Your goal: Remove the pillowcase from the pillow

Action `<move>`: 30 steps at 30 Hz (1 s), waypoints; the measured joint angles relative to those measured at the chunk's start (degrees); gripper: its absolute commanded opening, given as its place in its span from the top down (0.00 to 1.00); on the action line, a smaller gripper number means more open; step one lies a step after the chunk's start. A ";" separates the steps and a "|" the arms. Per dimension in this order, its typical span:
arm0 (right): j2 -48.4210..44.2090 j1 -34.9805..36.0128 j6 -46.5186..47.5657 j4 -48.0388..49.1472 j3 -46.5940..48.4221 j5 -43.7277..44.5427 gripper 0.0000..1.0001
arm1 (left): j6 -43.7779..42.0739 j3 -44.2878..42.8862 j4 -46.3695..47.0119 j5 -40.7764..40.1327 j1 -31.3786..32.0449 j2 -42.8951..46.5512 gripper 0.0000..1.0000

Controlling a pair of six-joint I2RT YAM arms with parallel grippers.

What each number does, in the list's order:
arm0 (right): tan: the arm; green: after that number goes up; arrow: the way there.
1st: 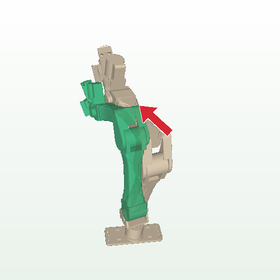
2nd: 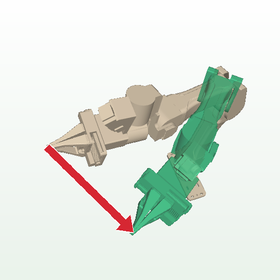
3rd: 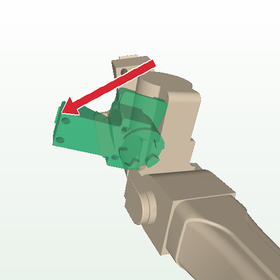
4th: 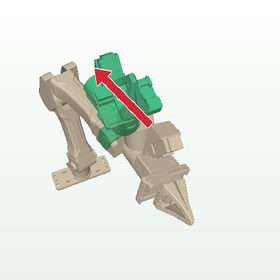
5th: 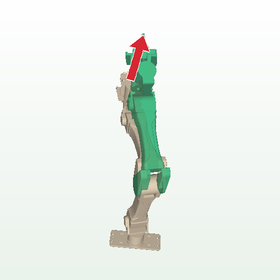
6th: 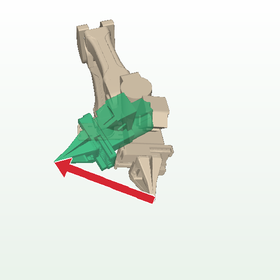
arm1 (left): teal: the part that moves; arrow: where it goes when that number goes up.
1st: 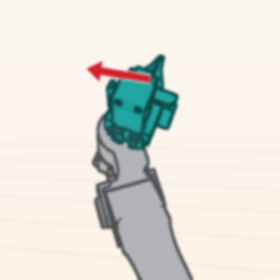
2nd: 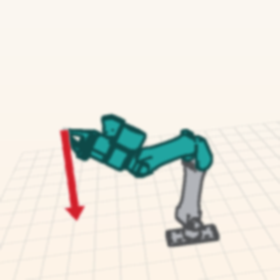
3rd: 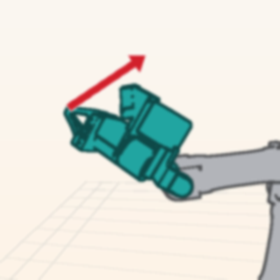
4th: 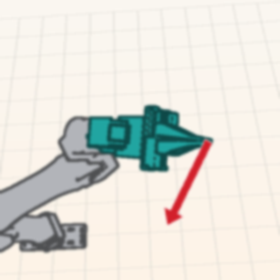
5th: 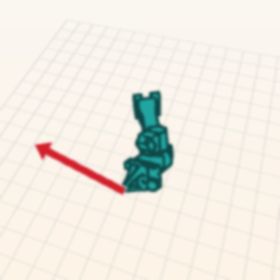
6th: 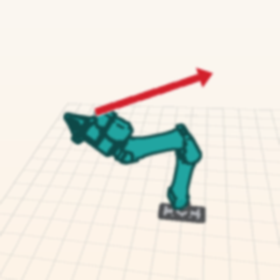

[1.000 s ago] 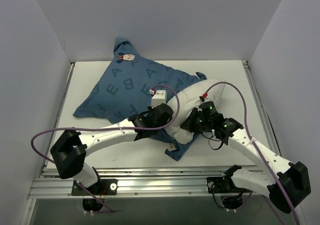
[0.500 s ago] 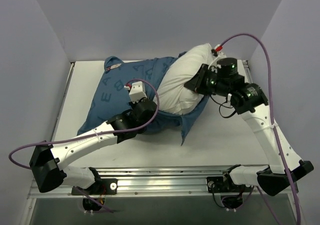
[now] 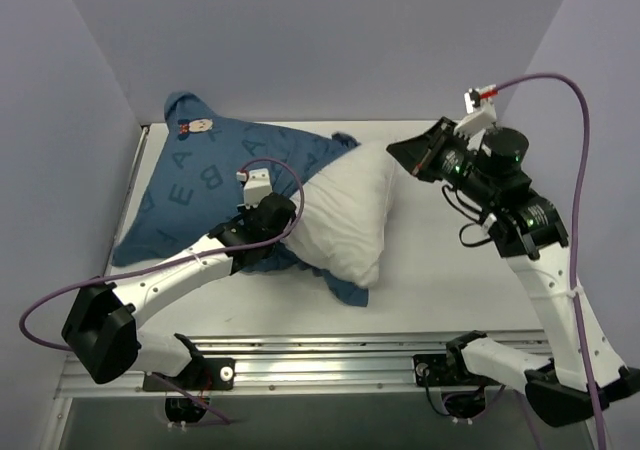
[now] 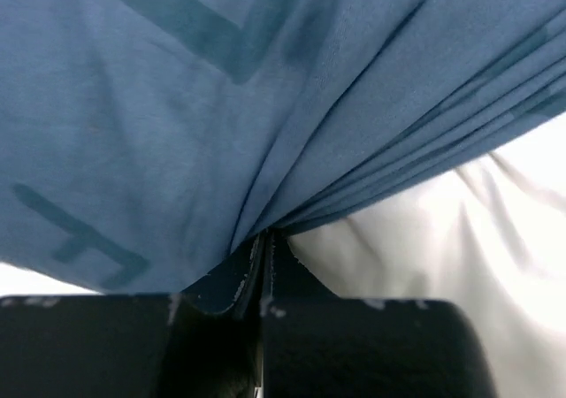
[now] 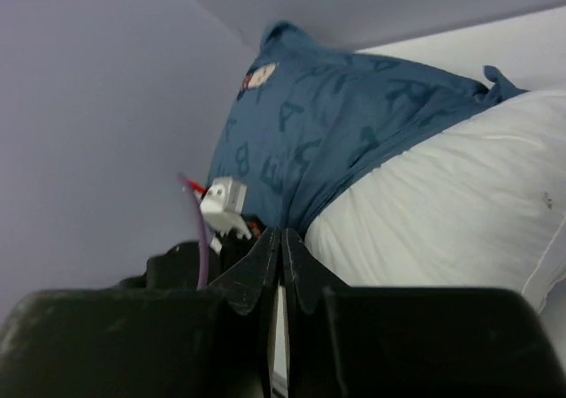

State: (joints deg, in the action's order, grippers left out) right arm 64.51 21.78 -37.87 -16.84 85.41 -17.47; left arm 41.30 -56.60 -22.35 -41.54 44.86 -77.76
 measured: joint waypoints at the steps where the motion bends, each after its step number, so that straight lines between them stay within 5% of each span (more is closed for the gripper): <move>1: -2.64 0.17 -0.31 2.21 -3.39 -0.46 1.00 | -1.68 0.00 -1.14 0.35 -0.02 -0.44 0.98; 5: -10.08 4.50 -0.50 3.45 -15.63 -0.92 1.00 | -6.62 -1.68 -4.24 0.44 -0.26 -0.50 0.93; 7: -11.17 6.75 0.37 1.22 -20.02 0.94 0.90 | -7.30 -1.99 -4.57 0.48 -0.35 0.68 0.86; 8: -11.17 7.21 1.01 -0.07 -21.24 2.12 0.75 | -7.32 -1.97 -4.96 0.72 -0.33 1.62 0.82; 11: -8.81 7.28 3.45 -2.95 -22.99 6.38 0.53 | -5.53 -0.15 -6.43 1.73 -0.28 6.16 0.67; 15: -3.63 6.69 6.78 -3.52 -21.68 10.25 0.35 | -1.20 4.26 -10.23 2.43 -0.31 12.87 0.42; 20: 6.84 3.58 12.68 -0.83 -14.34 12.31 0.25 | 3.08 8.66 -16.28 3.65 -0.57 20.15 0.21; 30: 27.54 0.63 22.47 10.47 -6.88 11.41 0.26 | 2.64 8.59 -12.72 11.32 -8.37 14.82 0.14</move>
State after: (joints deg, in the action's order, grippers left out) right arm 92.05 22.41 -15.40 -6.37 78.52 -6.07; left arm 43.94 -48.01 -35.07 -30.22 36.49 -62.94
